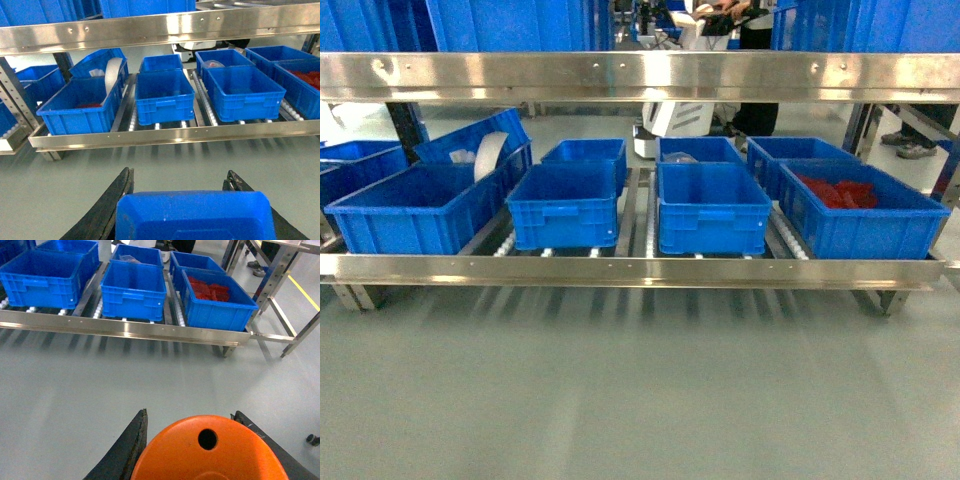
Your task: Sort blue parts and orange caps into right shelf containers
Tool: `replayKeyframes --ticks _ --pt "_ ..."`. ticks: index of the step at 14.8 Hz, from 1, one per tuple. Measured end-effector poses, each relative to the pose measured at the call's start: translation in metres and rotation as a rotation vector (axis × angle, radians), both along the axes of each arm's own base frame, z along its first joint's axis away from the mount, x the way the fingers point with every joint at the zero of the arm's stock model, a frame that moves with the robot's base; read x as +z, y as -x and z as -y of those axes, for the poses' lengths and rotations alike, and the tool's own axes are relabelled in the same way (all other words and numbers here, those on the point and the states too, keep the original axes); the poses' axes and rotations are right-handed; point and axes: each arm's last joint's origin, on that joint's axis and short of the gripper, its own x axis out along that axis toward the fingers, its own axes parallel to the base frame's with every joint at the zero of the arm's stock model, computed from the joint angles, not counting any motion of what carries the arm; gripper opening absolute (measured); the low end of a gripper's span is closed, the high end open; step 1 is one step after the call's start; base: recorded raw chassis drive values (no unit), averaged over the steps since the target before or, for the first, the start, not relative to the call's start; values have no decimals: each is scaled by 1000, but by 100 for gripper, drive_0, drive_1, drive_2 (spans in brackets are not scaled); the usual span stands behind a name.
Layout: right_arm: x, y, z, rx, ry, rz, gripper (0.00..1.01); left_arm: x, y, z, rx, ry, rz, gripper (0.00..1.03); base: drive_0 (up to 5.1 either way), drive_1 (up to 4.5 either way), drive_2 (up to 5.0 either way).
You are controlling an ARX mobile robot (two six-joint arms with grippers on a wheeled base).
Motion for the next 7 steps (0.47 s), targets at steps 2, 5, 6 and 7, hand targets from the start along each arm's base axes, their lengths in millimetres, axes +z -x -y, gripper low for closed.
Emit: replayKeyframes --ticks 2,5,6,7 --pt "0 0 0 0 0 0 43 0 0 0 0 0 0 44 0 0 0" --pt "0 0 0 0 0 1 43 0 0 0 0 0 2 44 0 0 0" --pt "0 0 0 0 0 1 43 0 0 0 0 0 2 44 0 0 0" --pt "0 0 0 0 0 1 43 0 0 0 0 -1 4 44 0 0 0"
